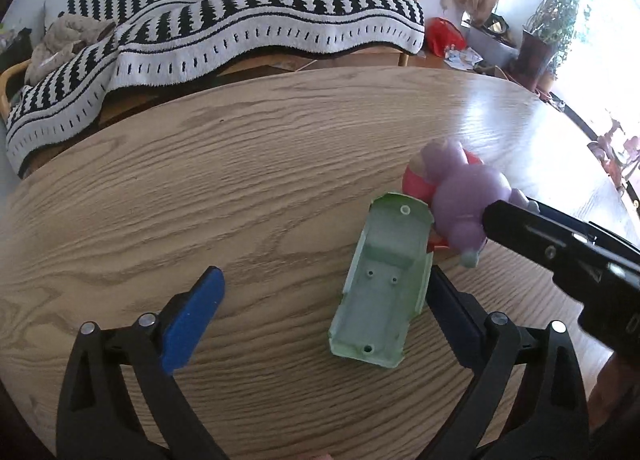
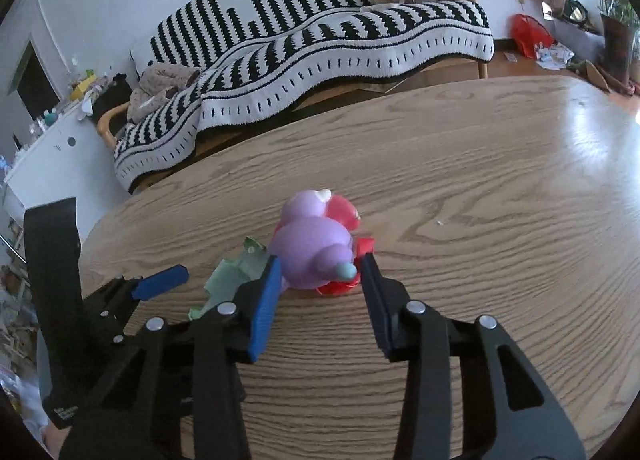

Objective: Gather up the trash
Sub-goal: 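Move both open tools toward the green plastic tray and pink toy, then grasp the green plastic tray with the left tool while the right tool grasps the pink toy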

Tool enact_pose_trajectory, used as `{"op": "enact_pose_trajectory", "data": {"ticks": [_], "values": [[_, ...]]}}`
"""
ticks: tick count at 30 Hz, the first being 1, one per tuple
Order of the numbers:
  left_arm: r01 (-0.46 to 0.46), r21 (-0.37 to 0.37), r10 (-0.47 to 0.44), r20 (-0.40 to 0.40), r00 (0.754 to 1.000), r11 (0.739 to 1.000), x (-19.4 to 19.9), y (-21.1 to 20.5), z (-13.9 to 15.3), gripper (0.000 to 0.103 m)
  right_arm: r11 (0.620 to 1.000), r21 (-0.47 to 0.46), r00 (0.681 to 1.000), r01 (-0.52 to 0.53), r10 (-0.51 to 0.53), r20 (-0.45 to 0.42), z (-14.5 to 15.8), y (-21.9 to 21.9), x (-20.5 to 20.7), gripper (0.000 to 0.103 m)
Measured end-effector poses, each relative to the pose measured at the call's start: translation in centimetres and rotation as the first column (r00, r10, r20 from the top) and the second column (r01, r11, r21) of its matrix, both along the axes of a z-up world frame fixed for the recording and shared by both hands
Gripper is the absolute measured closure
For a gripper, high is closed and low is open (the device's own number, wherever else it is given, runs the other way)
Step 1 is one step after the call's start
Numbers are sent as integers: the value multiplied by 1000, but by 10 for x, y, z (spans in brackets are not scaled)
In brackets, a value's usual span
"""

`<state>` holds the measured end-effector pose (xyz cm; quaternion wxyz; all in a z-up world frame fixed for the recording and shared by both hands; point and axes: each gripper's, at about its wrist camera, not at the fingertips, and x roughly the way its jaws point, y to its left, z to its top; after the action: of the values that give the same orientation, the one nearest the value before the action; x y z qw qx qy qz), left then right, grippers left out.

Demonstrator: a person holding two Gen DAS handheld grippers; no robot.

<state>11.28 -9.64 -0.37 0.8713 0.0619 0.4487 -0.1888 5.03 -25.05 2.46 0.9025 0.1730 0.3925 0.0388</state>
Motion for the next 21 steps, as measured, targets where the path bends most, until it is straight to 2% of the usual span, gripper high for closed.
{"op": "enact_pose_trajectory", "data": {"ticks": [1,3,5,6,7,9,11,16,21], "values": [[6,-2,-6,10,1000,1000,-1,0,2,29,1000,11,1000,3,-3,8,1,-2,-1,65],[22,-9,-22,12,1000,1000,-2,-1,5,44,1000,17,1000,9,-9,25,6,-4,-4,65],[32,-13,-32,13,999,999,-3,-3,5,47,1000,20,999,16,-17,42,10,-5,-5,65],[37,-6,-37,17,999,999,-4,-4,5,54,999,25,999,19,-20,43,11,-5,-5,65],[48,3,-48,21,999,999,-5,-6,6,71,999,40,999,20,-22,36,9,-6,-2,67],[52,-12,-52,13,999,999,-6,-7,6,71,998,53,1000,17,-18,25,5,-6,-1,79],[55,-22,-55,0,998,998,-7,-7,7,71,998,64,999,13,-15,32,5,-7,-2,87],[31,-23,-31,-7,999,999,-6,-3,9,71,998,66,998,16,-20,59,12,-9,-9,90],[22,-28,-22,-1,1000,999,-7,0,14,71,997,60,990,54,-61,123,26,-14,-19,90]]}}
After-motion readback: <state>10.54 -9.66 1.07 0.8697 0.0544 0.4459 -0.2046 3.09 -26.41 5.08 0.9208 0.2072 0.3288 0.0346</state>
